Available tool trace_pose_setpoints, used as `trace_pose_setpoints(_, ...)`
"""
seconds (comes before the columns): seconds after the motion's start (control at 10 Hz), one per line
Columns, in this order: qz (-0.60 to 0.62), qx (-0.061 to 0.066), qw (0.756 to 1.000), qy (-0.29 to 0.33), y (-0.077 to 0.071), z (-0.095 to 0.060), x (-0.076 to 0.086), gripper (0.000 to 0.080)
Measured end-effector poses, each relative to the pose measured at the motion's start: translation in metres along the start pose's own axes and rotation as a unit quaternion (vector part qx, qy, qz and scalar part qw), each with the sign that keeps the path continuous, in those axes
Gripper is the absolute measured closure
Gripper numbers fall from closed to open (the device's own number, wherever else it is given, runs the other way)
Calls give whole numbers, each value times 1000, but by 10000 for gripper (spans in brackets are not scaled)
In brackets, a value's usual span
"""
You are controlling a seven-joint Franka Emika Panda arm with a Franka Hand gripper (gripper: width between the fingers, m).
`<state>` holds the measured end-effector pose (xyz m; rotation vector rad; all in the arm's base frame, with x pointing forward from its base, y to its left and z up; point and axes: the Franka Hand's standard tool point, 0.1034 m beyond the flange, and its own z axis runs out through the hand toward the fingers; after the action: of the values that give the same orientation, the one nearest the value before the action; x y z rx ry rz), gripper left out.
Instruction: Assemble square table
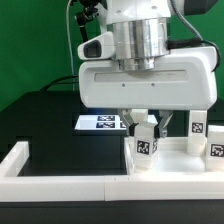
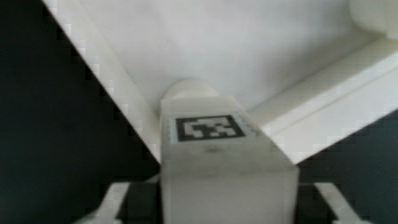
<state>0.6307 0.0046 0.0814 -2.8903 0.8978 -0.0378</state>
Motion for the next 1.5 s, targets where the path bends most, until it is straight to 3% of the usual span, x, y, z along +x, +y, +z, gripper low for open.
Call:
trace_pose_setpoints(0.2, 190, 12, 982, -6, 3, 1, 0, 495)
trace_pose_setpoints(0.4, 375, 24, 927, -22, 0, 2, -3, 495)
trace_pose_setpoints(0.6, 451, 34, 892, -30, 2, 1, -2, 495)
trace_pose_setpoints(0.8, 424, 32, 905, -28, 1, 2, -3, 495)
trace_pose_setpoints(0.9, 330, 26, 944, -16, -4, 1, -4, 311)
trace_pose_setpoints(1.0, 242, 25, 970, -9, -7, 1, -5, 204)
trace_pose_setpoints(1.1, 163, 23, 986, -5, -8, 3, -6, 204)
trace_pose_setpoints(1.2, 137, 23, 990, -5, -7, 3, -6, 159)
trace_pose_setpoints(1.4, 72, 23, 997, -3, -7, 3, -6, 152)
trace_pose_setpoints(1.5, 0, 16, 1000, 1, -6, 3, -5, 152)
